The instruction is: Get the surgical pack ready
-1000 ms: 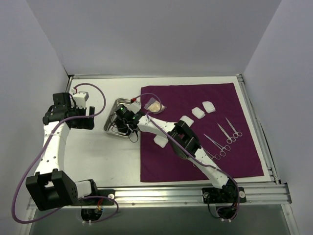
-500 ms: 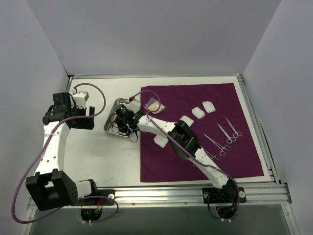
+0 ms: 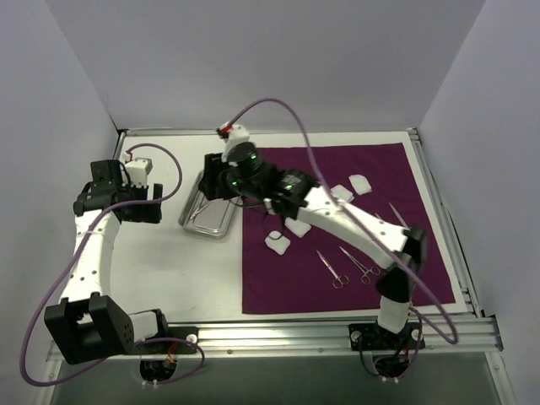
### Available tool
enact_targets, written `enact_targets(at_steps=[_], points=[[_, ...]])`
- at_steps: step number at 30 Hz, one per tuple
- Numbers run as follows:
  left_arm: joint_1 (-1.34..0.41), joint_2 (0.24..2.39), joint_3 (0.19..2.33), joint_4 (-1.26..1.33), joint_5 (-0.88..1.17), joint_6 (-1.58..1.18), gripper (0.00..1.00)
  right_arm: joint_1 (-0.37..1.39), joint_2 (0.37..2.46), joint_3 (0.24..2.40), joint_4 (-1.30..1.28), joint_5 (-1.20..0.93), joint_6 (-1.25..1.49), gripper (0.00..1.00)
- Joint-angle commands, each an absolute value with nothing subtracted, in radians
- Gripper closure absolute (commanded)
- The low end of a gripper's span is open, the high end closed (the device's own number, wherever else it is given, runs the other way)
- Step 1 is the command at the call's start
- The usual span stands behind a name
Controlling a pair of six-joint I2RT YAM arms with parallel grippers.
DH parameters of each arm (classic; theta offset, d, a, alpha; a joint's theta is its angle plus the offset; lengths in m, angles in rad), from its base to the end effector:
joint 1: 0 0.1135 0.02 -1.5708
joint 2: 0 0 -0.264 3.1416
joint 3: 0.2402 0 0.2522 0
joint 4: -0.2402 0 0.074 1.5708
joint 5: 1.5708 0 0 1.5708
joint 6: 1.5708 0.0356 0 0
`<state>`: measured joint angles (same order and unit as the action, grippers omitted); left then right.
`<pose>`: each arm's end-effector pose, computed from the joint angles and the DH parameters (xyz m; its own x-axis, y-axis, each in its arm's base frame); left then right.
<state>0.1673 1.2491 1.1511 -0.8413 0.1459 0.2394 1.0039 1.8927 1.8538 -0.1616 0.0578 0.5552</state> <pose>0.2480 0.0366 0.3115 -0.7922 0.1042 -0.6013 0.1109 0.9935 0.0260 0.2477 0.3852 0.3925 -0.5188 0.1650 -0.8388 -0.6334 0.5847 0.5068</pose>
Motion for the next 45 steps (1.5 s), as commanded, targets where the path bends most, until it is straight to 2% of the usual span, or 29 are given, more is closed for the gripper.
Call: enact_targets(at_steps=[1,5,9,14,19,20,24,45], points=[[0.175,1.226,1.181,-0.834,0.129,0.239,0.09,0.95,1.74,1.784,-0.472,-0.034,0.38,0.54],[0.175,1.233,1.195,-0.847,0.12,0.236,0.09,0.742,1.61,1.651,-0.771,-0.023,0.364,0.57],[0.175,1.233,1.198,-0.854,0.112,0.235,0.09,0.613,1.545,1.468,-0.898,-0.003,0.315,0.58],[0.173,1.239,1.19,-0.853,0.112,0.236,0.09,0.545,1.516,1.222,-0.888,-0.024,0.324,0.56],[0.175,1.255,1.195,-0.85,0.118,0.233,0.09,0.466,1.54,1.114,-0.812,-0.041,0.302,0.6],[0.175,1.255,1.195,-0.848,0.123,0.235,0.09,0.465,1.546,1.095,-0.795,-0.041,0.299,0.65],[0.175,1.264,1.18,-0.839,0.146,0.236,0.09,0.465,1.571,1.051,-0.753,-0.071,0.301,0.67],[0.173,1.304,1.149,-0.825,0.176,0.258,0.14,0.551,1.698,0.94,-0.65,-0.08,0.342,0.66]])
